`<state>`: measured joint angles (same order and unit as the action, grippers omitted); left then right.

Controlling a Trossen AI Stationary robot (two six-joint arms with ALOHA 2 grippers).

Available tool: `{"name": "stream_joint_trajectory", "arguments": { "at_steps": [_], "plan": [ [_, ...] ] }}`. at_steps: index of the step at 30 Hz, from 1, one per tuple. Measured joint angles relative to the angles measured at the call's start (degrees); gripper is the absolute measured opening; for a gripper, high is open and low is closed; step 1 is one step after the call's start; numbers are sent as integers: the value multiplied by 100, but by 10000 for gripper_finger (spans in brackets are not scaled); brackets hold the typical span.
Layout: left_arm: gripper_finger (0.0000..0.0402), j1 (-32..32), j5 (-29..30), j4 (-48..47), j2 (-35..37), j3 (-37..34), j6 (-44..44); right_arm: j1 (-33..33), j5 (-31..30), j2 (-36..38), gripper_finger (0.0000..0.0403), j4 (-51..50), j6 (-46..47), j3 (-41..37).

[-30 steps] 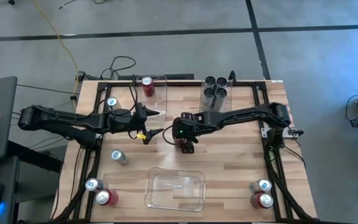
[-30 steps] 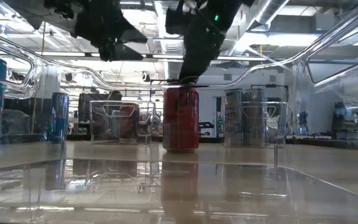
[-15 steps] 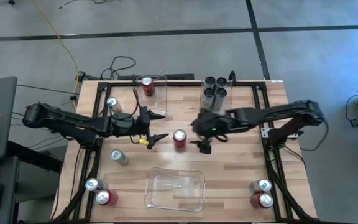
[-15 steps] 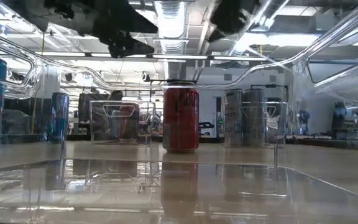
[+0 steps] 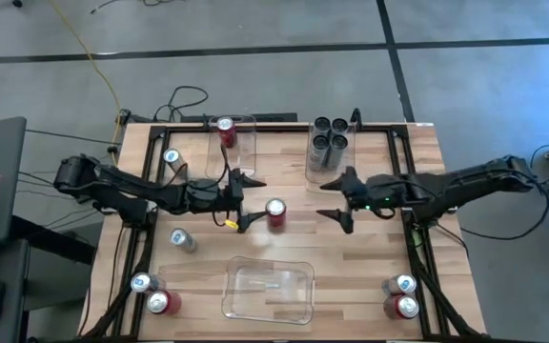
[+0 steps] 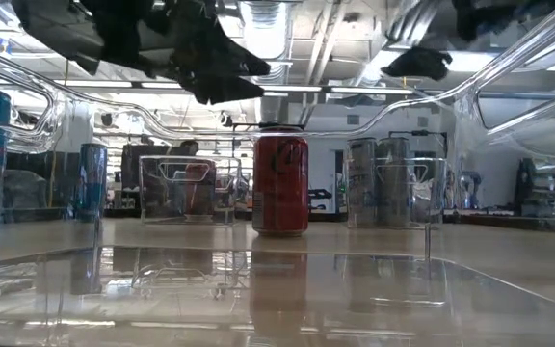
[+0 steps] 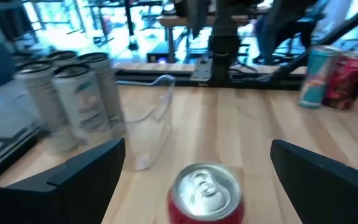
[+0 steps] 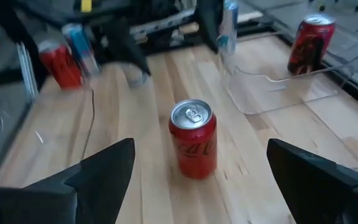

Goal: Sort soda cans
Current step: Put the top left red soda can into the top left transparent bin

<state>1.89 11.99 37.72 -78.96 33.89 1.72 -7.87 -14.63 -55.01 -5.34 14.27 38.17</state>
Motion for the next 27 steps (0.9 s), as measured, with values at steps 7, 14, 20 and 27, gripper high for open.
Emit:
{"name": "stream_joint_trajectory", "arguments": {
  "at_steps": [7, 14, 20, 27],
  "plan": [
    [399, -209, -316, 71, -490, 294, -26, -19, -92, 538, 381, 785, 502, -890],
    [400, -404, -909, -139, -981, 653, -172, -38, -90, 529, 381, 904, 687, -1136],
    [400, -411, -1129, -299, -1376, 841, -151, -38, -90, 513, 381, 929, 688, -1136],
    [400, -411, -1172, -909, -1407, 881, -189, -38, -85, 513, 381, 923, 686, -1136]
  ]
}}
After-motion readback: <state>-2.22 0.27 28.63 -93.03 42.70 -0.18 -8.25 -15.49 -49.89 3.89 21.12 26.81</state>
